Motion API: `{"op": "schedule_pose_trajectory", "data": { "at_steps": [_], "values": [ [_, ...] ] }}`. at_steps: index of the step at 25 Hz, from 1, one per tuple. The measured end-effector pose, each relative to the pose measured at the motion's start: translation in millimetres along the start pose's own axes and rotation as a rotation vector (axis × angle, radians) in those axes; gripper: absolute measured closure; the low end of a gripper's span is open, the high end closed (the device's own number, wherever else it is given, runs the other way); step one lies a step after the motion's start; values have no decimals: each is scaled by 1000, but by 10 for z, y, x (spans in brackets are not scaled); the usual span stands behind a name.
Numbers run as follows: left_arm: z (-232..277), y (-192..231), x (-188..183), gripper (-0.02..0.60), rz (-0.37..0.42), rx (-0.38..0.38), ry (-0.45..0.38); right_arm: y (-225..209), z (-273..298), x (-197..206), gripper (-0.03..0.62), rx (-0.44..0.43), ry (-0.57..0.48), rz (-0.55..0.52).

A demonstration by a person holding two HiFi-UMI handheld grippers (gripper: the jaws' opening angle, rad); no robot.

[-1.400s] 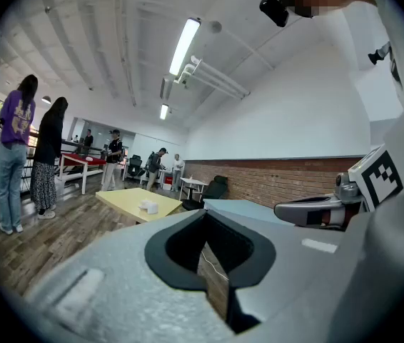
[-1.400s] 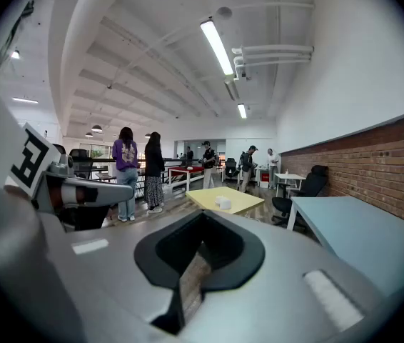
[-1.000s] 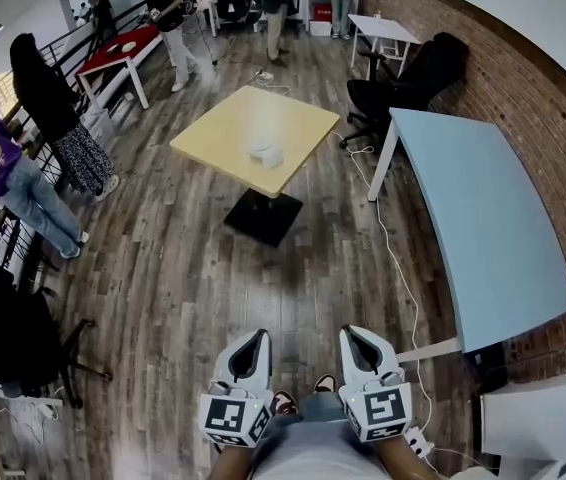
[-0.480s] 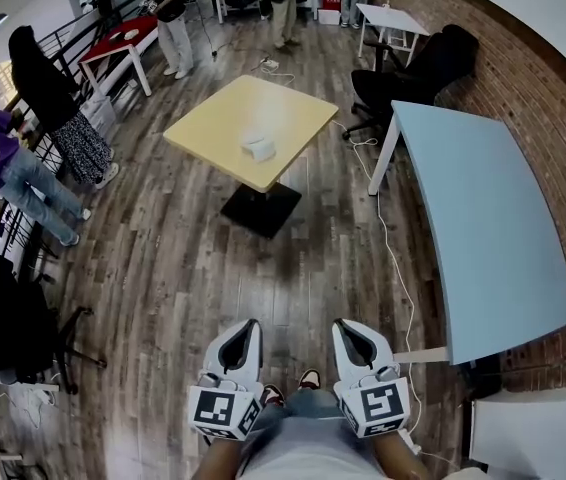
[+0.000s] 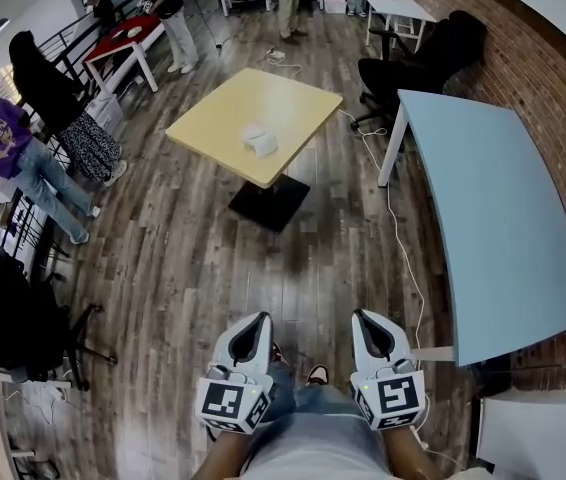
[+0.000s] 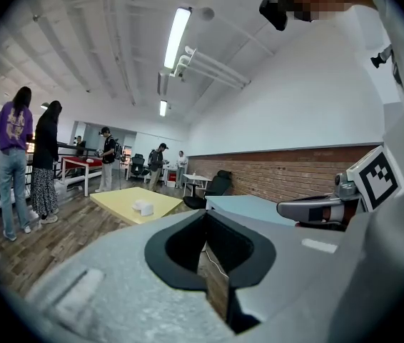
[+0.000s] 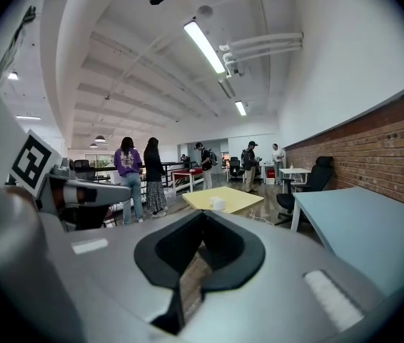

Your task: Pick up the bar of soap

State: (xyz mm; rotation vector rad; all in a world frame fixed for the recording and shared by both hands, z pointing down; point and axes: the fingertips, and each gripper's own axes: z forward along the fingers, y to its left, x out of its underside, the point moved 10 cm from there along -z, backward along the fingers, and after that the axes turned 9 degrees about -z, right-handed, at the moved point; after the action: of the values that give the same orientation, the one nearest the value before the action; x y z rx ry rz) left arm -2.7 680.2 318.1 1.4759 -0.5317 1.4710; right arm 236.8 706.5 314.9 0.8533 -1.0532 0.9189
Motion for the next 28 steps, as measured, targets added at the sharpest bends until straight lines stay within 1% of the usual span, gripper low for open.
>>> {"op": "schedule_pose_trajectory", "data": {
  "at_steps": [6,14,20,28],
  "values": [
    [108,122,-90,578,-17,-3,-10,50,211,-15,589,-18,7,-7],
    [318,472,-197,578,-25,-2,-30,134,664,-176,589,-52,9,-33],
    [615,846,-394,578,-35,8,-25,188,1150,-355,589,-47,7,-51],
    [1019,1512,-676,578,-34,48,-39,351,1921,-609,589,-43,5,-65]
  ]
}}
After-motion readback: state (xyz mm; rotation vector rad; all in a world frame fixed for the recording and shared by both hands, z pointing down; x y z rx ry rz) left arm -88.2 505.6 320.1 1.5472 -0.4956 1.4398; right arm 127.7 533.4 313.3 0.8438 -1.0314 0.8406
